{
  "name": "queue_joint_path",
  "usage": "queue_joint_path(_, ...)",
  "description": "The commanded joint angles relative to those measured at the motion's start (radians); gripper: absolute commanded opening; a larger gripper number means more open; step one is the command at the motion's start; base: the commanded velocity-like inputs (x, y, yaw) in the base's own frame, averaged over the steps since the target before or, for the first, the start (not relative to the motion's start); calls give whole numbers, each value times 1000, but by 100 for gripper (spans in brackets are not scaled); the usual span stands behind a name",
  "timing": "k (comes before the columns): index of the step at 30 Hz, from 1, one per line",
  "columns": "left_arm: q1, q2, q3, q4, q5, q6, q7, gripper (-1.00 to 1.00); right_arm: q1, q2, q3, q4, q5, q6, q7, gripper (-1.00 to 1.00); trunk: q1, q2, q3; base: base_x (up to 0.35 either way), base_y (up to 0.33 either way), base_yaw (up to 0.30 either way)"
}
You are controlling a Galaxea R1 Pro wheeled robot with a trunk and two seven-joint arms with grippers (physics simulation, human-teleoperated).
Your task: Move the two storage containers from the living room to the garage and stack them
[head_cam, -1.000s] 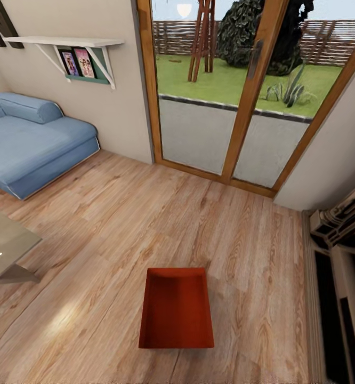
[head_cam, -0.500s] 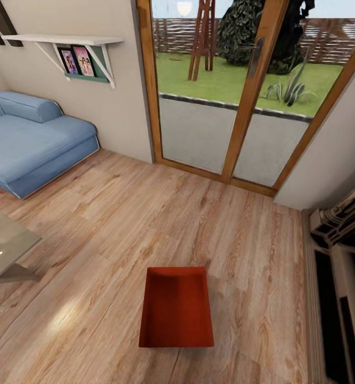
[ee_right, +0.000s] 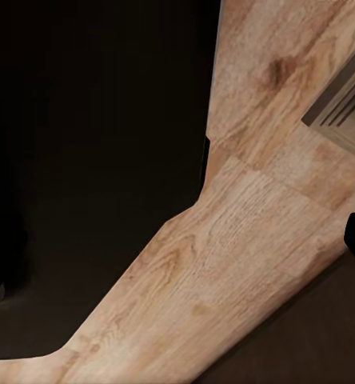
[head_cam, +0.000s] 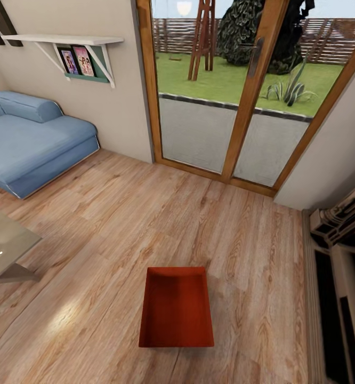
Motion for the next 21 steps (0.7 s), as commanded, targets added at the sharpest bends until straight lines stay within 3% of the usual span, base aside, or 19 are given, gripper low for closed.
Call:
queue_joint_path(1, 0, 0, 3, 1, 2, -3, 1, 100, -1, 0, 9, 3, -10, -6, 0, 100, 0, 0, -1, 0, 0, 0)
queue_joint_path(6, 0, -2, 8, 0, 6, -3, 1, 100, -1, 0, 9, 3, -11, -4, 0, 100, 0, 0, -1, 0, 0, 0)
queue_joint_path(12, 0, -23, 11, 5, 10, -2, -1, 100, -1, 1, 11, 3, -10, -2, 1, 100, 0, 0, -1, 0, 0, 0)
queue_joint_path(18, 0, -22, 9, 6, 9, -3, -1, 100, -1, 0, 13, 3, -11, -1, 2, 100, 0, 0, -1, 0, 0, 0)
queue_joint_path(21, 0, -23, 9, 7, 9, -3, -2, 100, -1, 0, 13, 3, -11, 0, 2, 100, 12, -21, -10, 0, 0, 0)
